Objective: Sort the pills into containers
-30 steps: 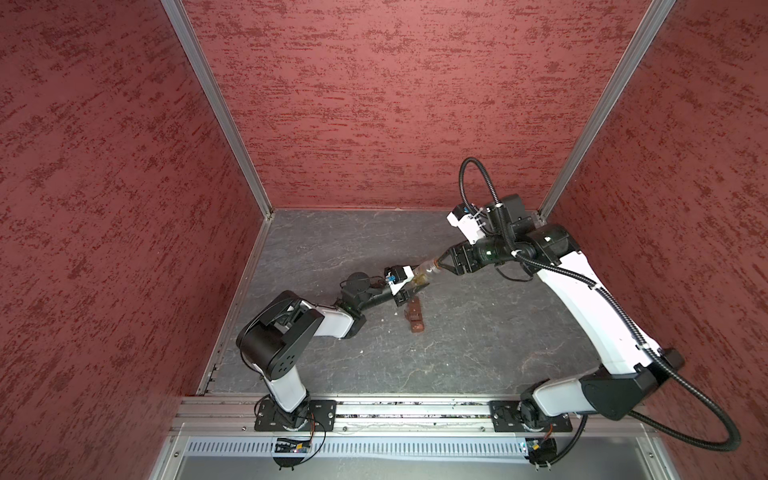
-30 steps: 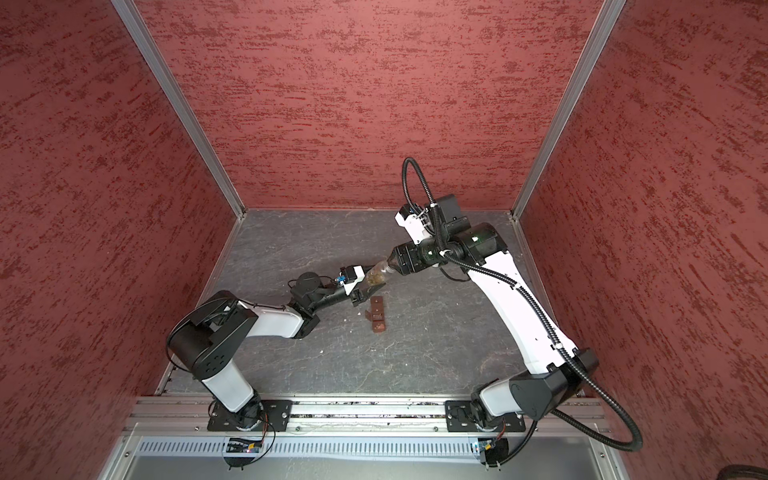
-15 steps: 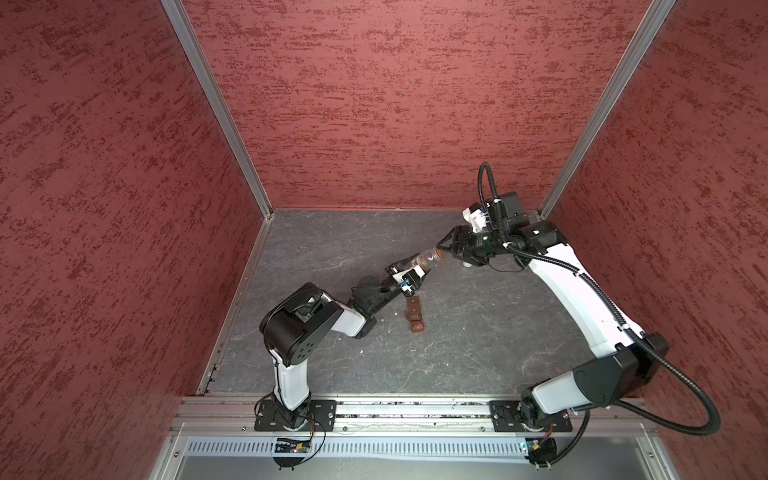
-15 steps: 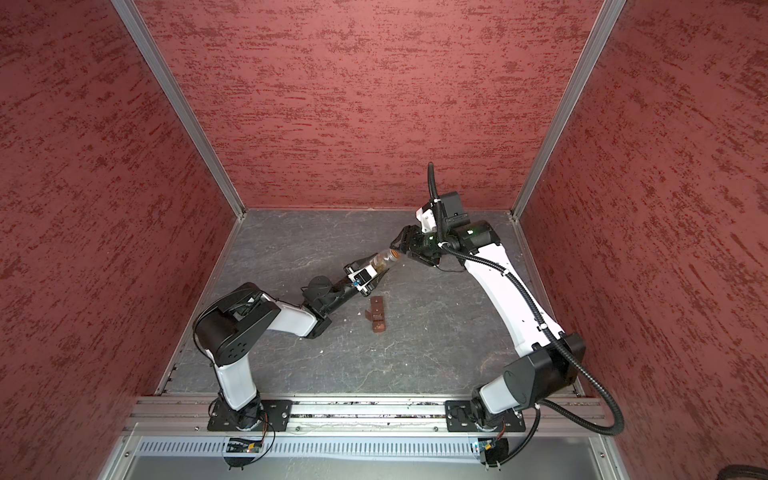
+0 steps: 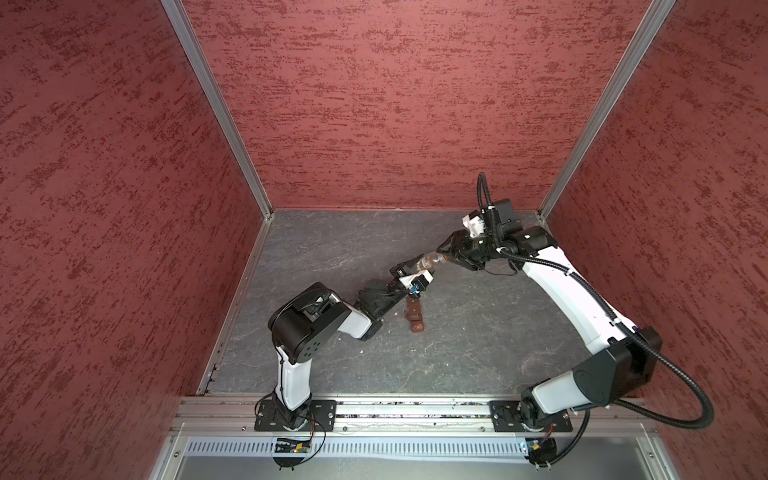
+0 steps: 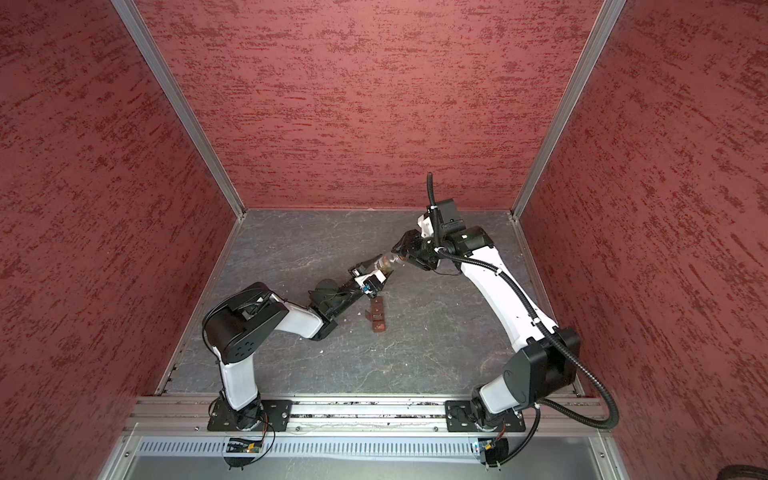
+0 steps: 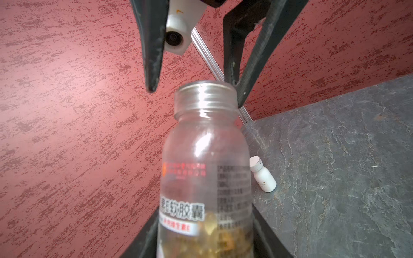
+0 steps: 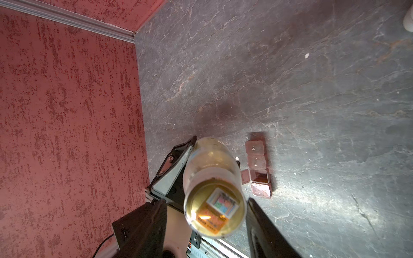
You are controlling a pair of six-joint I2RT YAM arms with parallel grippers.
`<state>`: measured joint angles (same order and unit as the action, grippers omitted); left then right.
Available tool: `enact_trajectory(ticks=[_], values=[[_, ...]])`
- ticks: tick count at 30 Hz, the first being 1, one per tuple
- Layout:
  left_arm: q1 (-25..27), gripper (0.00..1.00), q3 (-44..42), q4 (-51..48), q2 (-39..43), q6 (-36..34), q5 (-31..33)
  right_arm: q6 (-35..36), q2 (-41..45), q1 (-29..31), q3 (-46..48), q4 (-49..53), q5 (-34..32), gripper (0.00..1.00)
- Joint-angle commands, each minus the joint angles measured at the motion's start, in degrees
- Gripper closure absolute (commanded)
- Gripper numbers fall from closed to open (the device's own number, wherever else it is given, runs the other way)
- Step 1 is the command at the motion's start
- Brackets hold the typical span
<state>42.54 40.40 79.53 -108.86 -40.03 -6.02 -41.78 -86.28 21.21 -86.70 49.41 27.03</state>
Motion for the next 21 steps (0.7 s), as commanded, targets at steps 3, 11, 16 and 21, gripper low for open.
enact_trajectory(ticks=[3,11,16,21], values=[[0.23,1.0,0.51,1.42,-0.64,-0.66,-0.01,-0.36,-0.58,-0.03,1.17,-1.54,-0.17,0.47],[0.25,1.0,-0.04,1.41,-0.21,-0.54,-0.19,0.53,-1.16,-0.03,0.68,-0.57,-0.29,0.61],[0.13,1.0,-0.33,1.42,0.2,0.39,-0.65,4.54,-1.3,-0.03,-1.15,1.43,0.12,0.71],[-0.06,1.0,-1.88,1.33,2.5,4.88,-3.86,20.82,-0.55,1.72,-3.22,4.15,4.28,0.74]])
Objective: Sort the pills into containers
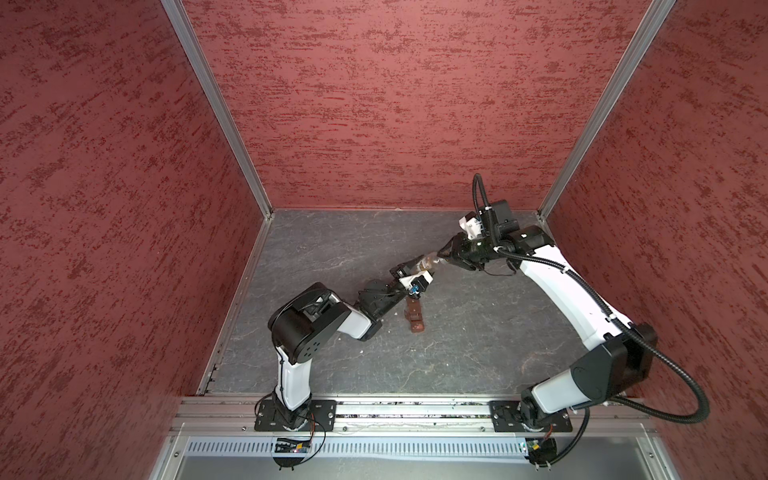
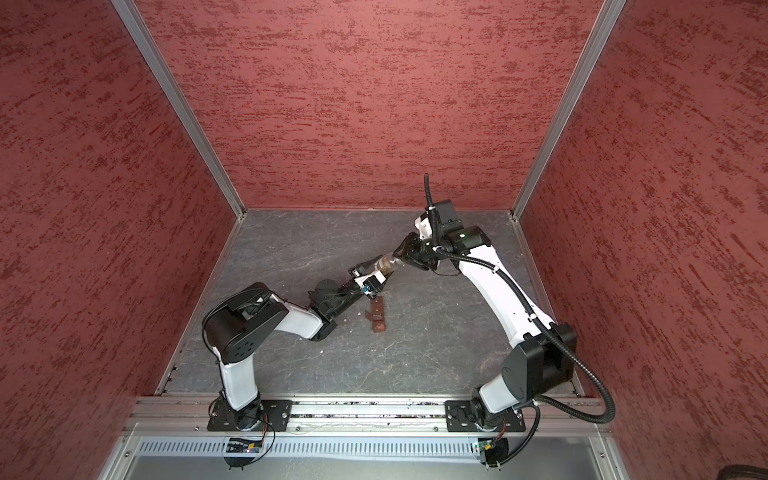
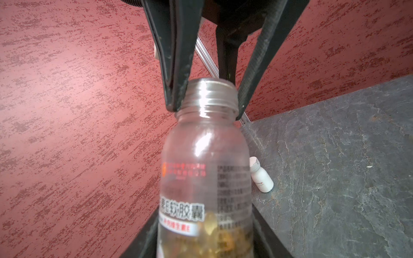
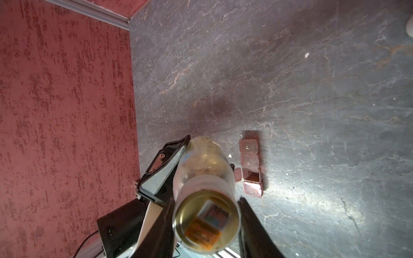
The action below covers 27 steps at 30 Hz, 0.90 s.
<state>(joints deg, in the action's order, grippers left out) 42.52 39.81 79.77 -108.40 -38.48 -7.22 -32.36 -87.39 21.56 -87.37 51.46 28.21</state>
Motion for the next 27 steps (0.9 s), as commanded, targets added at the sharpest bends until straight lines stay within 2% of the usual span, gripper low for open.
enact_trajectory(ticks=[1,7,9,11,19,27], values=[[-0.16,1.0,-1.84,0.99,2.95,5.12,-4.23,16.27,1.26,2.38,-2.32,2.74,2.92,0.74],[-1.08,1.0,-3.57,-8.7,10.76,14.42,-16.11,41.49,7.05,6.39,2.35,6.89,4.13,0.65],[-1.28,1.0,-4.24,-9.76,12.5,16.6,-18.1,47.29,8.45,6.99,3.58,7.93,3.62,0.64],[-1.71,1.0,-4.96,-9.8,13.74,18.07,-19.05,50.06,8.95,7.09,3.64,9.19,1.88,0.64],[-1.51,1.0,-6.05,-10.96,15.54,17.18,-18.12,50.32,9.05,7.05,2.57,8.27,1.51,0.65],[-1.15,1.0,-6.38,-10.51,14.72,15.9,-17.12,49.83,9.66,7.01,1.17,7.88,1.79,0.47]])
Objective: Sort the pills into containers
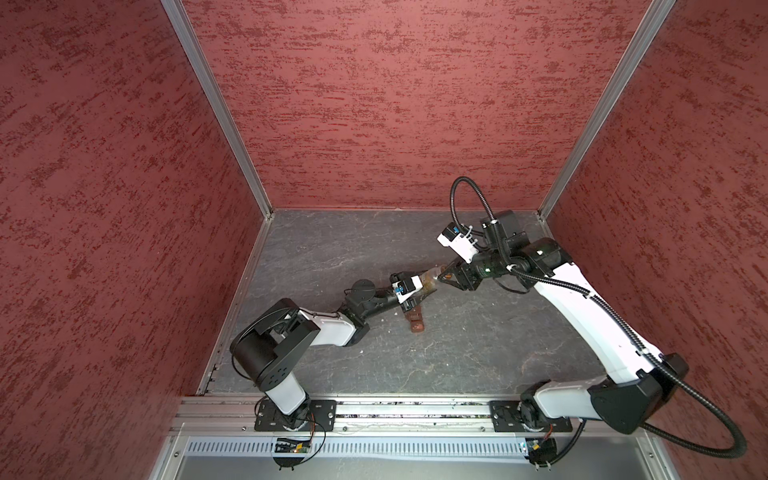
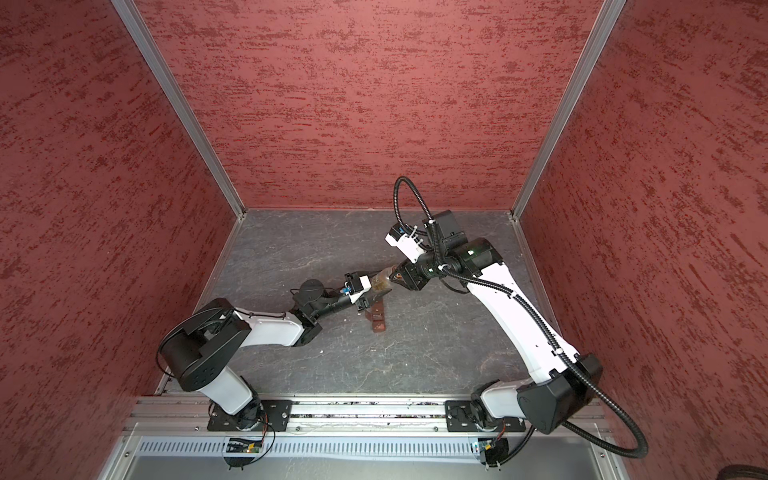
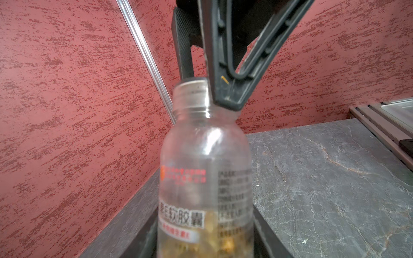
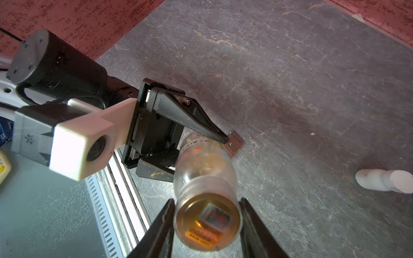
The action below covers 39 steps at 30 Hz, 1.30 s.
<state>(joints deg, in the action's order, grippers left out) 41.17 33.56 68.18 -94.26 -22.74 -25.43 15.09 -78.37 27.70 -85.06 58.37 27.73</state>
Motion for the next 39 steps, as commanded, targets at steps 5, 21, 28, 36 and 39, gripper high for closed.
enact_trajectory(ticks=[5,21,28,36,39], values=[[0.4,1.0,0.01,1.12,-0.05,-0.28,1.0,2.31,0.58,0.82,-1.76,1.48,1.04,0.37],[0.65,1.0,1.72,6.98,-5.25,-6.01,8.94,-29.99,-1.8,-4.0,-16.32,4.5,-14.83,0.19],[0.7,1.0,5.15,12.74,-10.17,-13.45,18.12,-50.71,-3.02,-5.56,-14.54,4.04,-11.91,0.26],[2.27,1.0,7.83,12.74,-13.04,-20.4,20.77,-60.63,0.44,-5.51,-2.46,-6.6,-7.34,0.28],[2.83,1.0,7.95,12.76,-13.49,-20.75,20.95,-61.17,0.46,-5.5,-1.18,-8.16,-7.07,0.28]])
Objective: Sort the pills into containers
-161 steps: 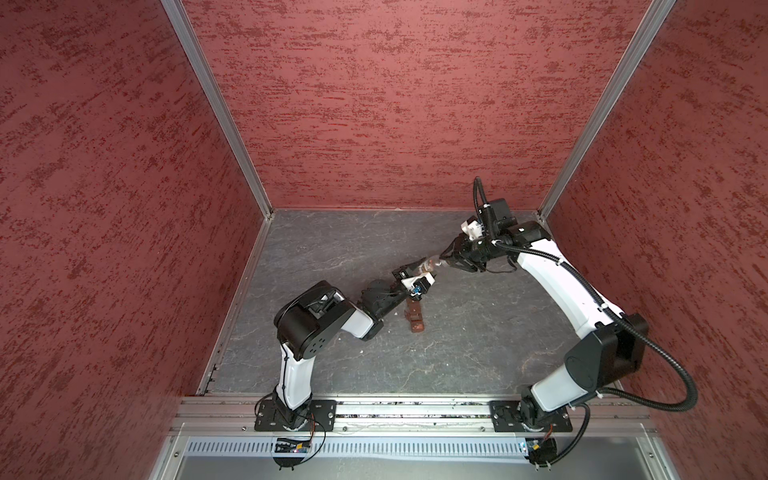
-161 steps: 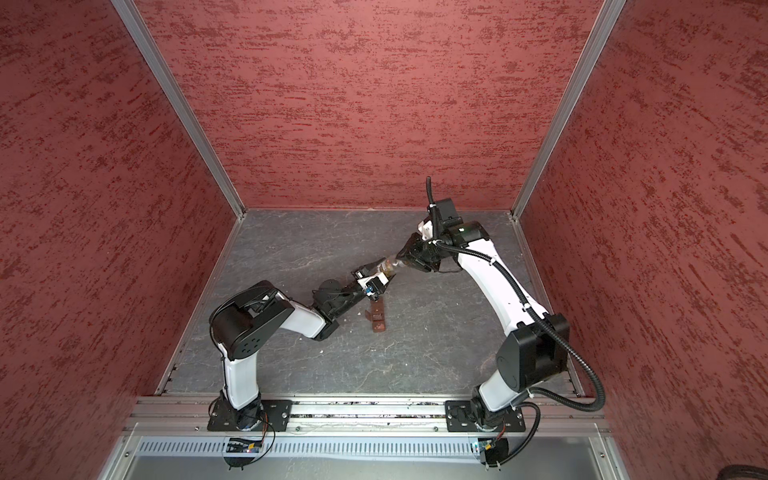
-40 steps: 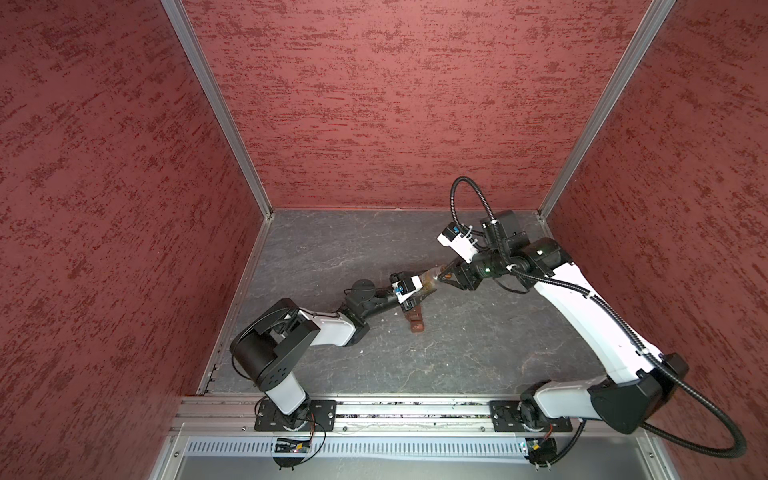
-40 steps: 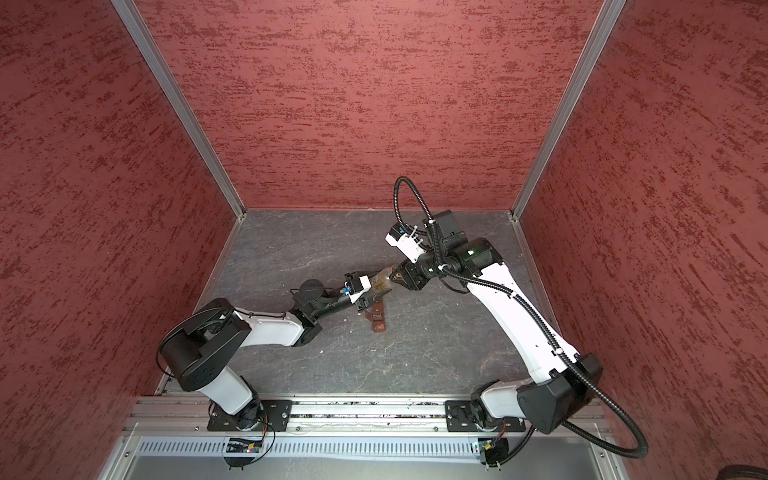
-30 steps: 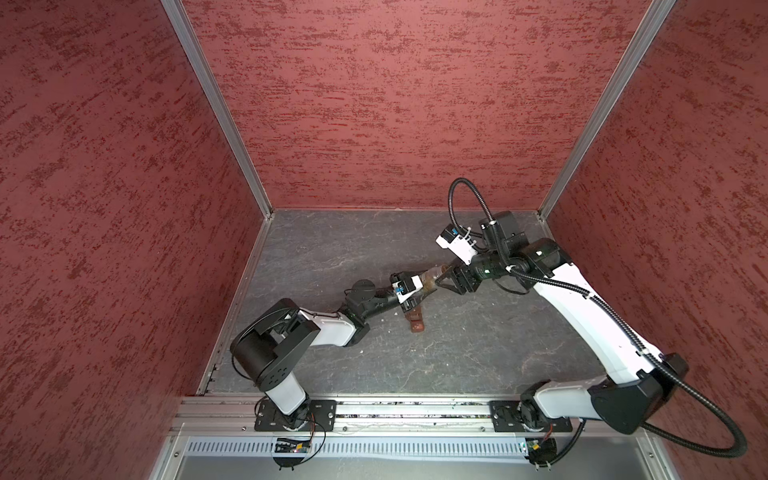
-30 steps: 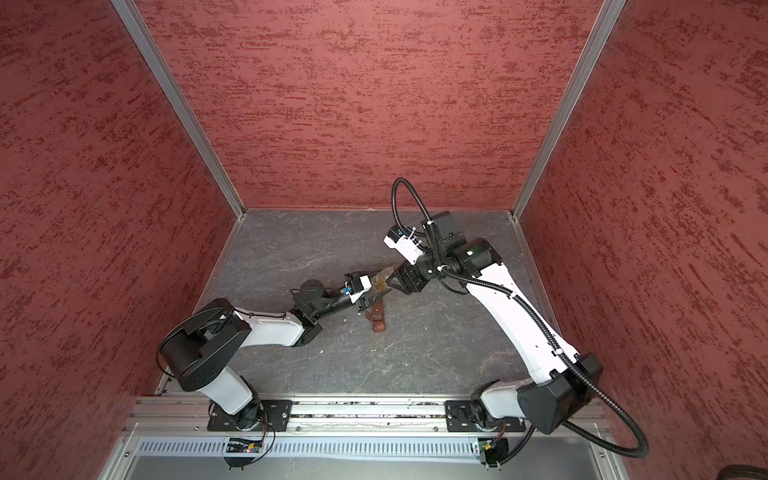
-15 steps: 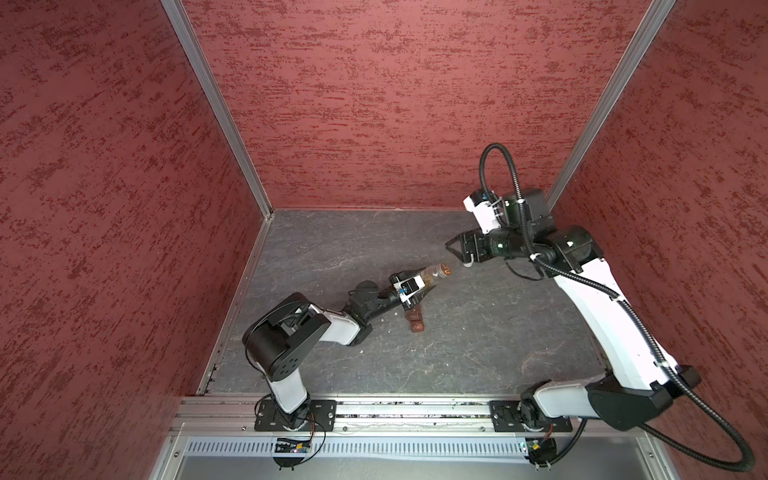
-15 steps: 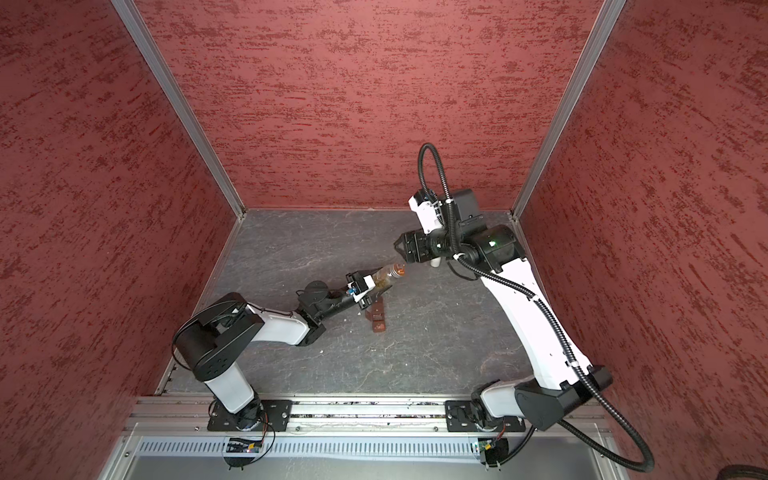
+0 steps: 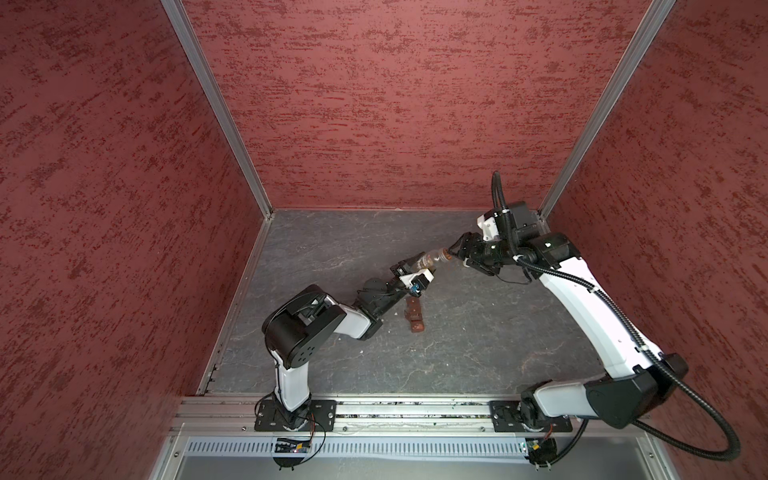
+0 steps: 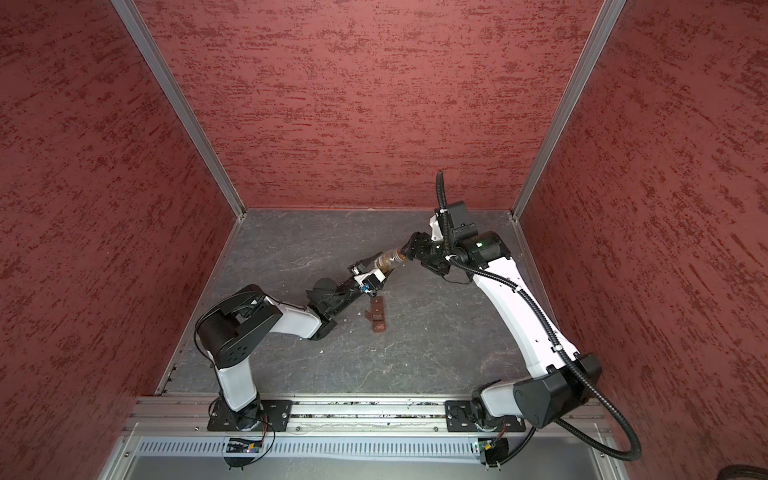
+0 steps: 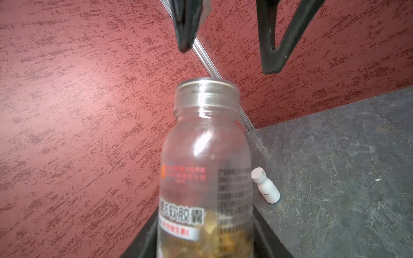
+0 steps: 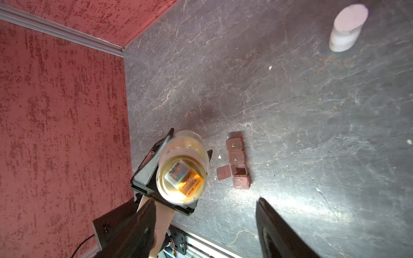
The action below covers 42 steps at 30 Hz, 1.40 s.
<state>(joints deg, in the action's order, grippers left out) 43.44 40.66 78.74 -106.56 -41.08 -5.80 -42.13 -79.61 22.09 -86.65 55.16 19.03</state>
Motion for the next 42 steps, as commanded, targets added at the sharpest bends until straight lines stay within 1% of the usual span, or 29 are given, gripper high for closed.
enact_trajectory(ticks=[1,16,23,29,37,42], values=[[0.77,1.0,0.88,2.21,-1.36,-2.55,1.32,-3.99,1.62,0.11,0.51,-5.35,1.86,0.28],[1.37,1.0,0.83,2.21,-1.85,-3.57,1.53,-4.52,0.23,0.13,4.01,-6.58,3.07,0.31],[1.71,1.0,1.07,2.21,-2.24,-4.14,1.94,-4.85,-0.43,0.15,4.71,-7.87,4.53,0.42],[1.8,1.0,0.86,2.21,-2.16,-4.71,2.04,-4.75,-0.94,0.14,5.65,-8.13,4.89,0.44],[1.87,1.0,0.65,2.21,-1.97,-4.89,1.98,-4.63,-1.49,0.15,6.02,-8.57,5.34,0.52],[1.91,1.0,0.42,2.21,-1.86,-4.89,1.94,-4.09,-1.67,0.15,5.75,-8.27,5.15,0.59]])
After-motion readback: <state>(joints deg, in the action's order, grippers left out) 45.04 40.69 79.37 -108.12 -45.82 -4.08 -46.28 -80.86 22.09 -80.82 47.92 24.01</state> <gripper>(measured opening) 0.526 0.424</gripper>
